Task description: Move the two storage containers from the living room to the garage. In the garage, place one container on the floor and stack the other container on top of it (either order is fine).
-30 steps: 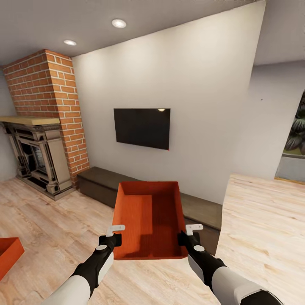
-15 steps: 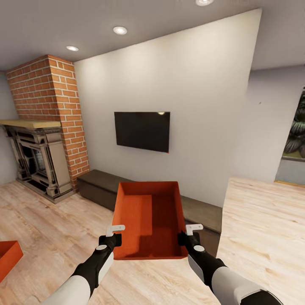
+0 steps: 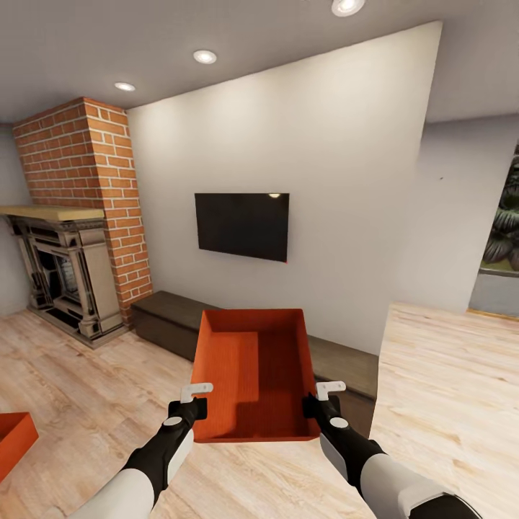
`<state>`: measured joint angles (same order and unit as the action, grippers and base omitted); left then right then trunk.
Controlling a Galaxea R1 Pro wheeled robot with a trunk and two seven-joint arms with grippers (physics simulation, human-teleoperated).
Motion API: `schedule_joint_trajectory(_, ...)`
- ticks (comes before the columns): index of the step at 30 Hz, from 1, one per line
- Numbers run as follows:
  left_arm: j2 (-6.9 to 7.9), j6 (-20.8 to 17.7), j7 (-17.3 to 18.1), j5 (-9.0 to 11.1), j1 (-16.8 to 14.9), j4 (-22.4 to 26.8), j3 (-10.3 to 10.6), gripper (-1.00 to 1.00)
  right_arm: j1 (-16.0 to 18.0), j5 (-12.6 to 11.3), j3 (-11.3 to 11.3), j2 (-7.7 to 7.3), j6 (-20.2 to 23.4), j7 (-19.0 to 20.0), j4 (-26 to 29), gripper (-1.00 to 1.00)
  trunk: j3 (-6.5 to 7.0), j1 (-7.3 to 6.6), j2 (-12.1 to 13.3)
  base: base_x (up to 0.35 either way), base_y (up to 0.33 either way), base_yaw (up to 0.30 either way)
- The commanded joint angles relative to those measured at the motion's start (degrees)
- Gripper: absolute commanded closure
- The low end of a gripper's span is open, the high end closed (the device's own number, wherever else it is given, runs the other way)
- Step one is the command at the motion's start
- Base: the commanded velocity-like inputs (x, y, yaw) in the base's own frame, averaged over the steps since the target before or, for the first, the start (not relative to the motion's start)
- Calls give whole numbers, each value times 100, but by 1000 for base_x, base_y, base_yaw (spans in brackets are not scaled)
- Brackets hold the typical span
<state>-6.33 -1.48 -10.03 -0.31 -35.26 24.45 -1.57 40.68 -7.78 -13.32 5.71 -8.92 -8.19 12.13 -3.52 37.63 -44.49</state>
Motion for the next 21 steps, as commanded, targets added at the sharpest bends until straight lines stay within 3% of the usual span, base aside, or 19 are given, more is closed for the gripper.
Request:
schedule_joint_trajectory(1,-26,-19,-193,180,-7,68,-142,100,2,-92,75,2,-31,-359,-18,100,-10,1,-8,0,0,0)
schedule_joint_trajectory(21,-26,-19,-196,176,-7,60,-148,100,2,-105,73,18,-32,-359,-25,100,-10,1,-8,0,0,11)
